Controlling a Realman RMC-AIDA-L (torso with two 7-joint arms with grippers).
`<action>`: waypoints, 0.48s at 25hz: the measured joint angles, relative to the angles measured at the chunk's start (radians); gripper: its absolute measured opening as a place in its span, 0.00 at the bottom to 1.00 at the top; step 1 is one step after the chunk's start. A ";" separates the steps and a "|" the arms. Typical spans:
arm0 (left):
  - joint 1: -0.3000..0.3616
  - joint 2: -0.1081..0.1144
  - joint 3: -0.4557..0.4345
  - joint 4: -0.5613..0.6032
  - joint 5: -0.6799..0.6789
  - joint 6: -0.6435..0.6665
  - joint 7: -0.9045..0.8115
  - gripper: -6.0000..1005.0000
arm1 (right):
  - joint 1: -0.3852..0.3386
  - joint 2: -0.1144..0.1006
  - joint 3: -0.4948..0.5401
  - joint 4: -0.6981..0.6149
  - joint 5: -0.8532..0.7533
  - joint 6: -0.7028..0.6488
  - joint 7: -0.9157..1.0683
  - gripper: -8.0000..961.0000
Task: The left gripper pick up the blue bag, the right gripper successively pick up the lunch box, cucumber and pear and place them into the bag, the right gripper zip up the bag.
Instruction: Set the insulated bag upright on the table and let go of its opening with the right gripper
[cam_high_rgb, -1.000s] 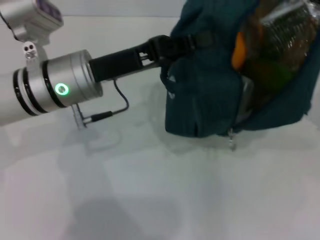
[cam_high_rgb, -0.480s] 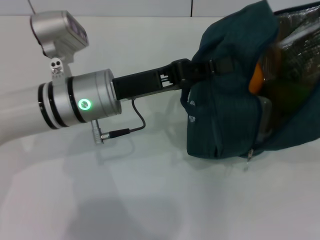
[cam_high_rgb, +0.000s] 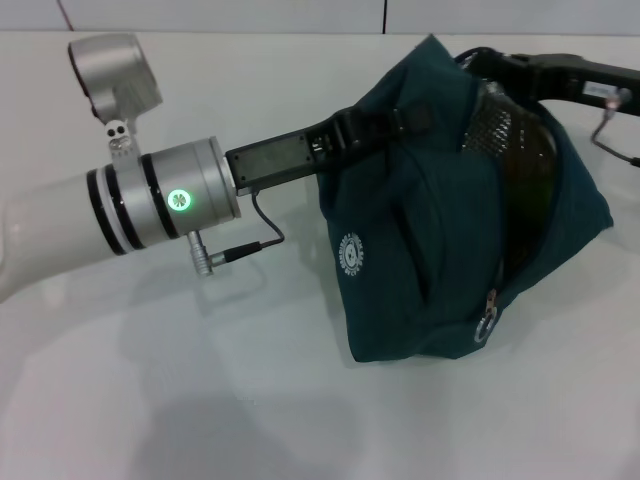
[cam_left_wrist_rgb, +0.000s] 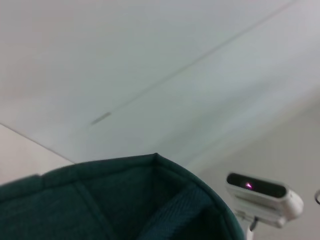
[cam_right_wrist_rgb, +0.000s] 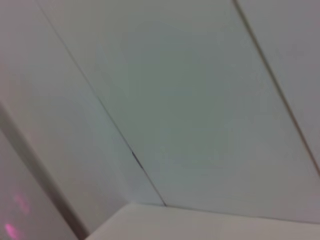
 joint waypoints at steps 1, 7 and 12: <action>0.003 0.000 0.000 -0.006 -0.010 -0.002 0.003 0.05 | 0.008 0.003 -0.009 0.001 -0.001 0.003 0.002 0.01; 0.061 0.003 0.001 0.005 -0.052 0.003 0.007 0.05 | 0.024 0.016 -0.024 -0.015 0.001 -0.021 0.006 0.01; 0.092 0.009 -0.010 0.007 -0.057 0.004 0.018 0.05 | 0.014 0.021 -0.018 -0.058 0.011 -0.072 0.005 0.01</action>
